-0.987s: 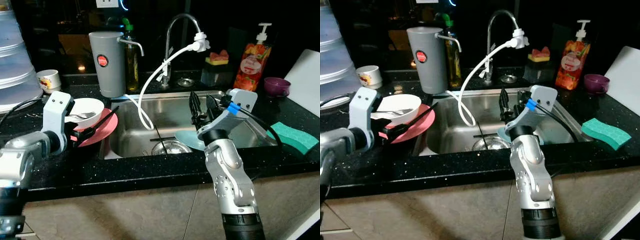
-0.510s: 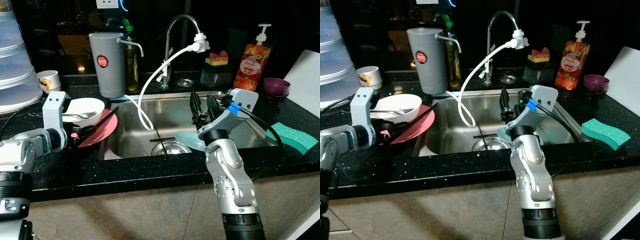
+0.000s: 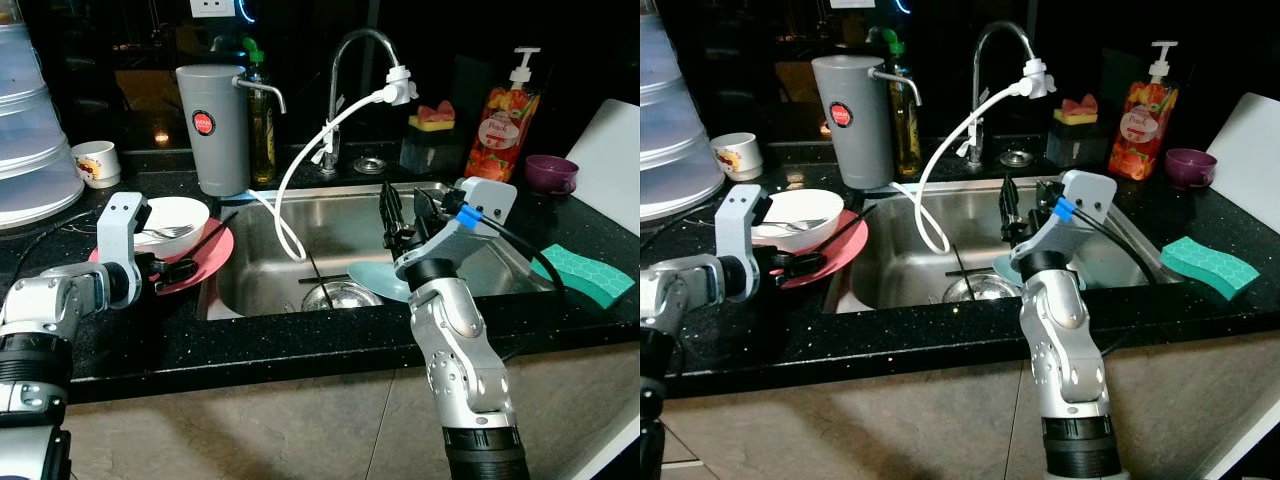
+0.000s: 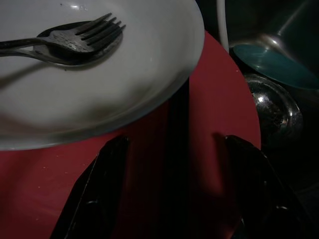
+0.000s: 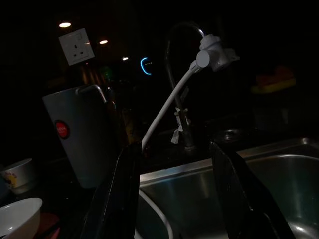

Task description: Kitchen organization

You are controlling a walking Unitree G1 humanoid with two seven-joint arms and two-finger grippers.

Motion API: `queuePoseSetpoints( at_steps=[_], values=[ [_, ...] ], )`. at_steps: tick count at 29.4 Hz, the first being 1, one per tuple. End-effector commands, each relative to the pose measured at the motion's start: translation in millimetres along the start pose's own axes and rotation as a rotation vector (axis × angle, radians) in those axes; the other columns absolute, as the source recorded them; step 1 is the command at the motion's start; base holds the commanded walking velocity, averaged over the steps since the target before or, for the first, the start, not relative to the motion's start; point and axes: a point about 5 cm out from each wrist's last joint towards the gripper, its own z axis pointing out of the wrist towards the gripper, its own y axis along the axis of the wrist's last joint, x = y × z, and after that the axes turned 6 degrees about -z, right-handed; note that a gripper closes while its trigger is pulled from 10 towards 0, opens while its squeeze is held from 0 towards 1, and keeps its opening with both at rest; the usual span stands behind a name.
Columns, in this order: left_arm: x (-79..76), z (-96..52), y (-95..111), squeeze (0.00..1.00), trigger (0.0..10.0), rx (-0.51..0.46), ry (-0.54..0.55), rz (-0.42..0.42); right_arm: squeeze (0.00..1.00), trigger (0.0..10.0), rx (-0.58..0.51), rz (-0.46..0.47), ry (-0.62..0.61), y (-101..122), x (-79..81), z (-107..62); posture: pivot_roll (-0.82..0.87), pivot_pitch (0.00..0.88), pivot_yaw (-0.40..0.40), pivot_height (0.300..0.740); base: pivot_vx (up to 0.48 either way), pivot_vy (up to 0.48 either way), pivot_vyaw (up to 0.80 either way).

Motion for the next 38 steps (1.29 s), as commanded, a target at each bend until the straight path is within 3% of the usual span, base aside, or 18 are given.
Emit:
queuePoseSetpoints(
  at_steps=[1, 4, 5, 6, 17, 20, 22, 23, 24, 25, 32, 38],
  values=[
    [-0.5, 3.8, -6.3, 0.0, 10.0, 0.029, 0.003, 0.003, 0.0, 10.0, -0.008, -0.008, -0.006, 0.7, -0.3, -0.2, 0.07, 0.067, 0.01, 0.74, 0.0, 0.0, 0.0],
    [-1.4, 5.5, -8.4, 0.0, 10.0, 0.037, 0.002, 0.003, 0.0, 10.0, -0.01, -0.009, -0.007, 1.4, -1.2, -0.5, 0.07, 0.067, 0.01, 0.74, 0.0, 0.0, 0.0],
    [-1.9, 6.3, -8.5, 0.0, 2.0, 0.038, 0.001, 0.004, 0.0, 10.0, -0.011, -0.009, -0.008, 1.8, -1.6, -0.6, 0.06, 0.068, 0.012, 0.74, 0.0, 0.0, 0.0],
    [-2.5, 6.9, -8.4, 0.0, 0.0, 0.039, 0.0, 0.008, 0.0, 10.0, -0.012, -0.01, -0.009, 2.2, -2.1, -0.8, 0.06, 0.068, 0.012, 0.74, 0.0, 0.0, 0.0],
    [-3.3, 8.7, -5.8, 0.0, 0.0, 0.032, 0.003, 0.034, 0.0, 10.0, -0.014, -0.011, -0.015, 2.8, -4.5, -0.7, 0.06, 0.07, 0.014, 0.74, 0.0, 0.0, 0.0],
    [-4.1, 7.2, -1.2, 0.0, 0.0, -0.002, -0.011, 0.033, 0.0, 10.0, -0.013, -0.012, -0.015, 2.9, -3.4, -1.0, 0.06, 0.071, 0.011, 0.74, 0.0, 0.0, 0.0],
    [-8.7, 5.2, 7.0, 0.0, 0.0, -0.078, -0.042, 0.061, 0.0, 10.0, -0.014, -0.013, -0.015, 3.2, -2.4, -0.9, 0.06, 0.071, 0.011, 0.74, 0.0, 0.0, 0.0],
    [-10.8, 4.1, 10.8, 0.0, 1.5, -0.112, -0.052, 0.072, 0.0, 10.0, -0.014, -0.013, -0.015, 3.4, -2.1, -0.8, 0.06, 0.071, 0.011, 0.74, 0.0, 0.0, 0.0],
    [-10.8, 4.1, 10.8, 0.0, 1.5, -0.112, -0.052, 0.072, 0.0, 10.0, -0.014, -0.013, -0.015, 3.4, -2.1, -0.8, 0.06, 0.071, 0.011, 0.74, 0.0, 0.0, 0.0],
    [-12.4, 3.1, 15.5, 0.0, 10.0, -0.159, -0.047, 0.092, 0.0, 10.0, -0.014, -0.013, -0.016, 3.6, -1.8, -0.3, 0.06, 0.071, 0.011, 0.74, 0.0, 0.0, 0.0],
    [-24.1, -1.9, 22.1, 0.0, 10.0, -0.228, -0.111, 0.124, 0.0, 10.0, -0.016, -0.011, -0.015, 4.8, -1.9, -0.3, 0.05, 0.075, 0.006, 0.74, 0.0, 0.0, 0.0],
    [-46.7, -10.2, 29.3, 0.0, 10.0, -0.32, -0.227, 0.183, 0.0, 10.0, -0.023, -0.001, 0.002, 8.7, -0.8, 1.1, 0.05, 0.08, 0.0, 0.74, 0.0, 0.0, 0.0]
  ],
)
